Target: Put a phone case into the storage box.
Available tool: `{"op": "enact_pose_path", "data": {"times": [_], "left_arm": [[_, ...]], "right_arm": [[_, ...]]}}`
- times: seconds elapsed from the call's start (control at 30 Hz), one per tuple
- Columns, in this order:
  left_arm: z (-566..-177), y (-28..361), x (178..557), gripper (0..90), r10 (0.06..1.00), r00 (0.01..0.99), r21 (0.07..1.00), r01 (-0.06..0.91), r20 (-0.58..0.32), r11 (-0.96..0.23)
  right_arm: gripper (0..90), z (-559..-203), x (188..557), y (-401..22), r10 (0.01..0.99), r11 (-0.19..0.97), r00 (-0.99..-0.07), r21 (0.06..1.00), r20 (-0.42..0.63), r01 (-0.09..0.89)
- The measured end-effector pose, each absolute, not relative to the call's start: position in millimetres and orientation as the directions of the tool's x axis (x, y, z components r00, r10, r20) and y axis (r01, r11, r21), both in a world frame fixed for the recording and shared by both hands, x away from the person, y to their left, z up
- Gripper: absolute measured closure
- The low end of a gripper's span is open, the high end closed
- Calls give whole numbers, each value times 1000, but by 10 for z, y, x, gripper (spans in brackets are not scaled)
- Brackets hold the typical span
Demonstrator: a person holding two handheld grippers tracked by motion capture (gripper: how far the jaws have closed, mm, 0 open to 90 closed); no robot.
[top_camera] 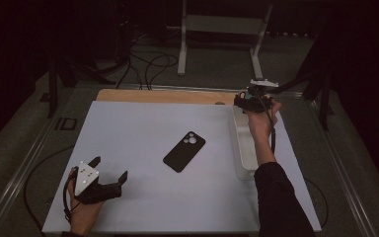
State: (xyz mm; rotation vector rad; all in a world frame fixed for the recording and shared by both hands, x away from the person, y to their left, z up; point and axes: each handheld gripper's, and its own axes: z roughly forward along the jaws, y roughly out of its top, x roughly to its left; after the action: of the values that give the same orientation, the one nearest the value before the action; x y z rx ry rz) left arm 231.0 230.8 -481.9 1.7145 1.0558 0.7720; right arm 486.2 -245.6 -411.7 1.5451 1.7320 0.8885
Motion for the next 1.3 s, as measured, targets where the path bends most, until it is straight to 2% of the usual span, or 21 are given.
{"op": "enact_pose_path", "data": {"times": [0.6, 0.87, 0.93, 1.3], "left_arm": [[-4812, 2350, 2305, 3, 905, 426, 939, 313, -2, -145], [-4811, 2347, 2300, 4, 904, 427, 939, 313, -2, -146], [-4811, 2350, 2300, 3, 905, 426, 939, 313, -3, -144], [-4815, 2343, 2301, 3, 904, 427, 938, 314, 0, -148]], "right_arm": [[164, -4384, 5016, -2445, 997, 73, -58, 768, -46, 637], [152, -4399, 5040, -2425, 996, 90, -69, 771, -59, 631], [99, -4389, 5045, -2452, 998, 46, -61, 780, -10, 624], [96, -4277, 4957, -2486, 997, 47, -78, 806, -1, 590]]}}
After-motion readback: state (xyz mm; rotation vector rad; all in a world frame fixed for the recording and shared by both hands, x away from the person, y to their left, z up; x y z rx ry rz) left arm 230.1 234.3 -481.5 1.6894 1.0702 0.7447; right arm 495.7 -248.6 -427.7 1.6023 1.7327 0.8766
